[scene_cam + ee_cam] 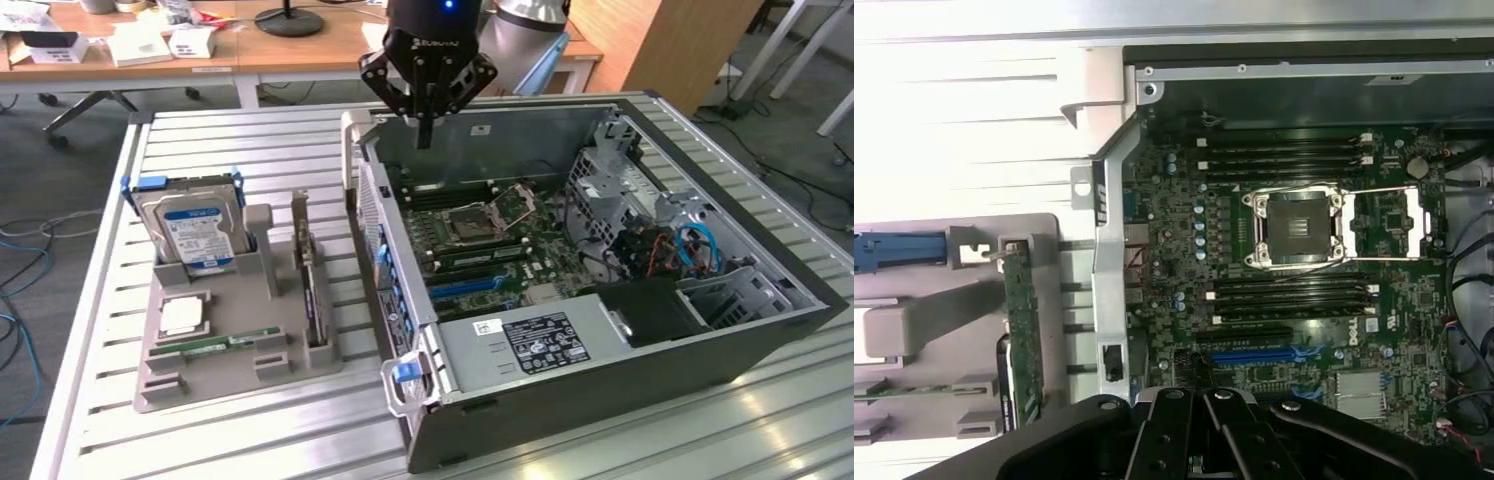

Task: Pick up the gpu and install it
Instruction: 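Reach for the gpu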

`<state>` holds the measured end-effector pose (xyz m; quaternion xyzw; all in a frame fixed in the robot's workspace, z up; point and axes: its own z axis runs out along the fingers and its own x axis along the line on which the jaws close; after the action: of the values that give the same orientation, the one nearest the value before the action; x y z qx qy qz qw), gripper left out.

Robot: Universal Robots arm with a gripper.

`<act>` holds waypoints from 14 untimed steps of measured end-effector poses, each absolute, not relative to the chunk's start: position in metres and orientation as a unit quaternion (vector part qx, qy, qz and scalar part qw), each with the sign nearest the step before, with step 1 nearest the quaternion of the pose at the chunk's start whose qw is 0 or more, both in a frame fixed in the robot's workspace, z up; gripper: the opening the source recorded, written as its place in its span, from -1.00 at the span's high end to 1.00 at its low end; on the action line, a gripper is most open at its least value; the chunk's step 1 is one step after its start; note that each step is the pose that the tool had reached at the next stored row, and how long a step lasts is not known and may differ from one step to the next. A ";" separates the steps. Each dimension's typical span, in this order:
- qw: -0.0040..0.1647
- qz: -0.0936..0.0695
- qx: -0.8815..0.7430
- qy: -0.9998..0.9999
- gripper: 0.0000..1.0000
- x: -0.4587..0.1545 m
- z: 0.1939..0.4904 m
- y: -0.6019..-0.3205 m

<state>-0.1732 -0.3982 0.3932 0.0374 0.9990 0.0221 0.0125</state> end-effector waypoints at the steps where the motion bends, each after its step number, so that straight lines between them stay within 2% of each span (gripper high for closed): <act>1: 0.012 0.022 0.037 0.999 0.79 -0.175 0.393 -0.398; 14: 0.013 0.022 0.037 0.999 0.79 -0.211 0.393 -0.398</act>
<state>-0.2112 -0.3977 0.3931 0.0374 0.9990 0.0221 0.0125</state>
